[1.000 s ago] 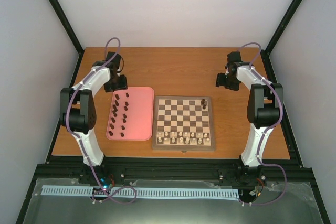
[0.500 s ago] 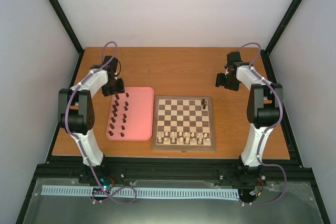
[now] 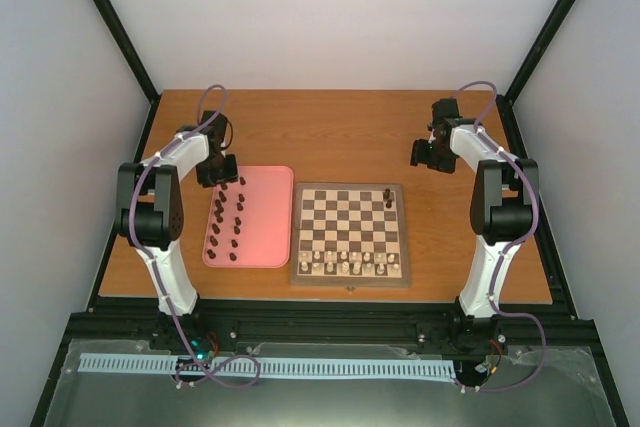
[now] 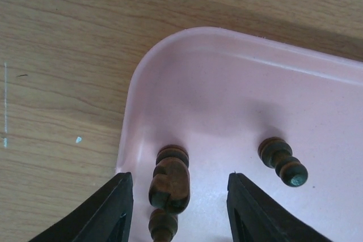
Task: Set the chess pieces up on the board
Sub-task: Pick up the chess piece from the storage box.
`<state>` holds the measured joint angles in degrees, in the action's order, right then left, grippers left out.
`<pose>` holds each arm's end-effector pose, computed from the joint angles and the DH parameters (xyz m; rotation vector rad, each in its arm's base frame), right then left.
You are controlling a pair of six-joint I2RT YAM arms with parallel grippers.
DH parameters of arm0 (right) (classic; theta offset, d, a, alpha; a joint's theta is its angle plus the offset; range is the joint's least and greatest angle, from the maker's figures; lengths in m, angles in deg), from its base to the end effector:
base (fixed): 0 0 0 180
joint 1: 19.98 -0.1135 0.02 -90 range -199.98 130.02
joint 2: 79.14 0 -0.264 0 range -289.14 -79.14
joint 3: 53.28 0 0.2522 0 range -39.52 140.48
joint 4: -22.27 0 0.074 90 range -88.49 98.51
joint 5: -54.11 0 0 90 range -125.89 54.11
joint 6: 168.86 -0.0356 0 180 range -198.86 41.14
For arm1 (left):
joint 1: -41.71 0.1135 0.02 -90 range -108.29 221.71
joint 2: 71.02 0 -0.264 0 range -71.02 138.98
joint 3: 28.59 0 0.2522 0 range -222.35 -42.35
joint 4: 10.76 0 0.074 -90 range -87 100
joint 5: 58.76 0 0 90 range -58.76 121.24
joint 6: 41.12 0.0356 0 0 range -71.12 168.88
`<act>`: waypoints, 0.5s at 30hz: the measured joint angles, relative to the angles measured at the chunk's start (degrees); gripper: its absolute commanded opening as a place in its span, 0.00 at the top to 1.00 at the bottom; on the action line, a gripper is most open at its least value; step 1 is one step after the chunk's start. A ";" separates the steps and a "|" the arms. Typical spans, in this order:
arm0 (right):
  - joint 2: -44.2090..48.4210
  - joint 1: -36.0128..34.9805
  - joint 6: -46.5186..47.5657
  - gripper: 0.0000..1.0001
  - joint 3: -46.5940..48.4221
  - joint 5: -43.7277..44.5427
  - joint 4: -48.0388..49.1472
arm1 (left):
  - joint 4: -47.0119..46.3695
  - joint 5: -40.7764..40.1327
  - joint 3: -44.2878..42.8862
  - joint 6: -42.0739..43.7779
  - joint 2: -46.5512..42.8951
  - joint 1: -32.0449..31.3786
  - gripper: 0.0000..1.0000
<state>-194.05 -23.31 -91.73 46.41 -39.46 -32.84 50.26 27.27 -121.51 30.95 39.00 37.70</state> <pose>0.4106 0.0261 0.1836 0.2183 2.7979 0.1551 0.3732 -0.0237 0.1802 -0.3649 2.9018 0.0416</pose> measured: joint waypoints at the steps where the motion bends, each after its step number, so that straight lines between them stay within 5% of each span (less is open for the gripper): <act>1: 0.00 0.00 0.00 0.28 0.00 0.04 0.00 | 0.02 0.09 -0.07 -0.02 0.20 0.00 0.54; 15: -0.63 -0.04 0.00 0.28 0.00 0.24 -0.02 | -0.13 0.42 -0.52 -0.09 1.38 0.17 0.67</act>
<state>-194.68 -23.35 -91.73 46.41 -39.22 -32.86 50.13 27.69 -122.03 30.86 40.37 37.88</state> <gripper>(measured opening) 0.720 0.359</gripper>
